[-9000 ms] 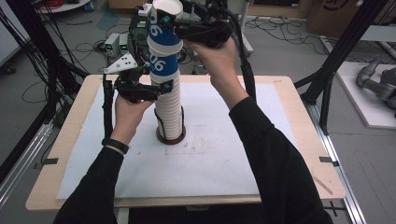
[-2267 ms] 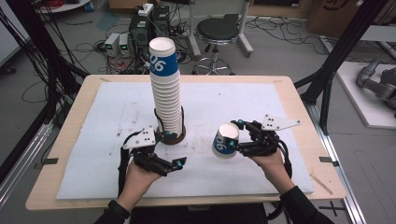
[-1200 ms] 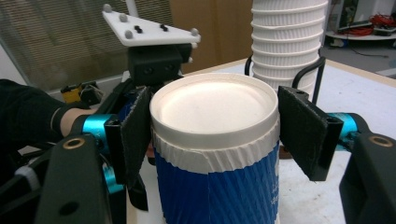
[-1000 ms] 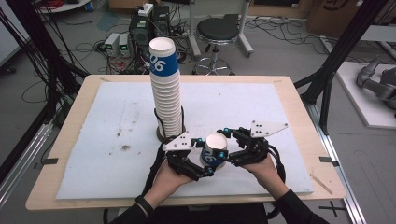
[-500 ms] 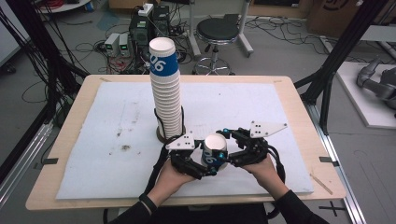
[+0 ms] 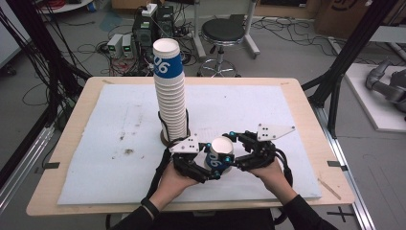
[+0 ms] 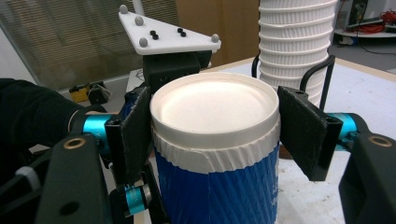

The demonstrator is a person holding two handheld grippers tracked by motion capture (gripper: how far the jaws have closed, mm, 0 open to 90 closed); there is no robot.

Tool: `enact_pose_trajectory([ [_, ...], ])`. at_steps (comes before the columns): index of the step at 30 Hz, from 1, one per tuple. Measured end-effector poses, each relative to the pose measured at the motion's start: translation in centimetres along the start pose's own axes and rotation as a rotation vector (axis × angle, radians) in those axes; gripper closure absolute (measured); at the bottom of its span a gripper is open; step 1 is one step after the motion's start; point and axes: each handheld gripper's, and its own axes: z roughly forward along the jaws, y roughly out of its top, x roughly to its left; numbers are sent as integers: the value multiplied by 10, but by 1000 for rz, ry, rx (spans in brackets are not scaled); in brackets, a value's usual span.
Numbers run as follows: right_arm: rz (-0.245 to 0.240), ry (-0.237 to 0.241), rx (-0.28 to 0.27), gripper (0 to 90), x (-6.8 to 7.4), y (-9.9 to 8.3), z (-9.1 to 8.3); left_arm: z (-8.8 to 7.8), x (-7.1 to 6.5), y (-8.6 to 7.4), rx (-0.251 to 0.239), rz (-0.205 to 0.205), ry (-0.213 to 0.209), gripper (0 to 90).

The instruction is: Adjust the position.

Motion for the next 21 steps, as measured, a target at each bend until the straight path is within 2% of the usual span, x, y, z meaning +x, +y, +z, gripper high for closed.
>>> enact_pose_trajectory([
  [6,-9,-10,5,272,0,2,-2,-2,0,3,15,8,1,204],
  [9,6,-3,14,220,-1,5,-6,-6,1,6,29,21,0,226],
  [13,9,1,13,213,-3,9,-12,-10,1,11,38,29,6,225],
  [18,5,19,28,212,-5,16,-20,-14,1,17,97,47,18,225],
  [21,1,22,42,212,-5,19,-23,-15,0,21,150,69,30,225],
])
